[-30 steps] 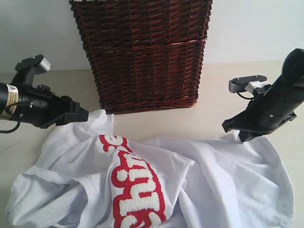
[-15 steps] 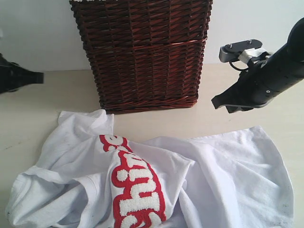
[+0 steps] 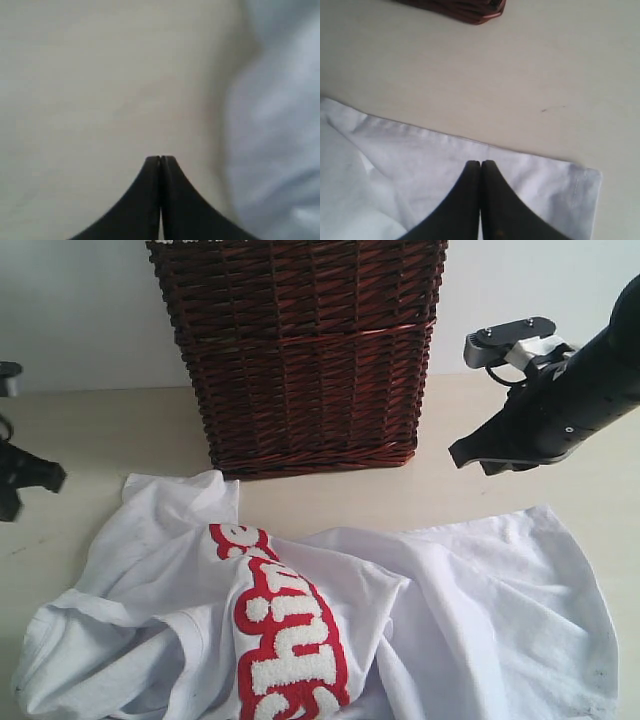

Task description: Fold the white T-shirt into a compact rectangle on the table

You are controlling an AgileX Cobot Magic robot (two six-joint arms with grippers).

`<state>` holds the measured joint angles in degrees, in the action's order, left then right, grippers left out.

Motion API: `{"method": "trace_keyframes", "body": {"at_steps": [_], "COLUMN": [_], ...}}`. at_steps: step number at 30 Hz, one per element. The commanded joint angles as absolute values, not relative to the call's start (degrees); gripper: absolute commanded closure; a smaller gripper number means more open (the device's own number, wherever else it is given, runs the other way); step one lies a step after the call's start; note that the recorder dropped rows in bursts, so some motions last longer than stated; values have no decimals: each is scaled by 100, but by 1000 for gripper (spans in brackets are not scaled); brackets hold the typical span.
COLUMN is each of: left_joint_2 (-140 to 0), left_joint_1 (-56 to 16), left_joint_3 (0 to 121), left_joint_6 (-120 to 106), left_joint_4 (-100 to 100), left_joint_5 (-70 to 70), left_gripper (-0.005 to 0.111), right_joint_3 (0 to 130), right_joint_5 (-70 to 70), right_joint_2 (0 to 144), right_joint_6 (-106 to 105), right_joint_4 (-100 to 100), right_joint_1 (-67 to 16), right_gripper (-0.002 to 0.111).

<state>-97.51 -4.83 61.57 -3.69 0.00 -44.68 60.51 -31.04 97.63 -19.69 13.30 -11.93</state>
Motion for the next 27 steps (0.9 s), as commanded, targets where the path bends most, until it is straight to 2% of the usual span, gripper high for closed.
{"method": "trace_keyframes", "body": {"at_steps": [1, 6, 7, 9, 13, 18, 27], "left_joint_2": [-9941, -9975, -10030, -10215, -10865, -11607, -12494], "left_joint_1": [-586, -977, -1058, -1178, -1256, -1195, -1114], "left_joint_3": [6277, 6162, 6148, 6148, 6238, 6701, 8022], "left_joint_6": [-3005, -3309, -3250, -3222, -3011, -2254, 627], "left_joint_4": [-2942, -3217, -3228, -3274, -3144, -2463, 1001], "left_joint_5": [-4882, -3787, -3570, -3276, -2945, -2932, -3846], "left_gripper": [101, 69, 67, 68, 79, 81, 81], "right_joint_3": [6038, 6038, 6038, 6038, 6038, 6038, 6038], "right_joint_5": [-3208, -3063, -3003, -2908, -2810, -2610, -2220], "right_joint_2": [9711, 9711, 9711, 9711, 9832, 10018, 10090], "right_joint_6": [-1798, -1785, -1785, -1785, -1785, -1785, -1785], "right_joint_4": [1182, 1182, 1182, 1182, 1182, 1166, 1166], "right_joint_1": [-1202, -1202, -1202, -1202, -1202, -1202, -1202], "right_gripper": [108, 108, 108, 108, 108, 108, 108]}}
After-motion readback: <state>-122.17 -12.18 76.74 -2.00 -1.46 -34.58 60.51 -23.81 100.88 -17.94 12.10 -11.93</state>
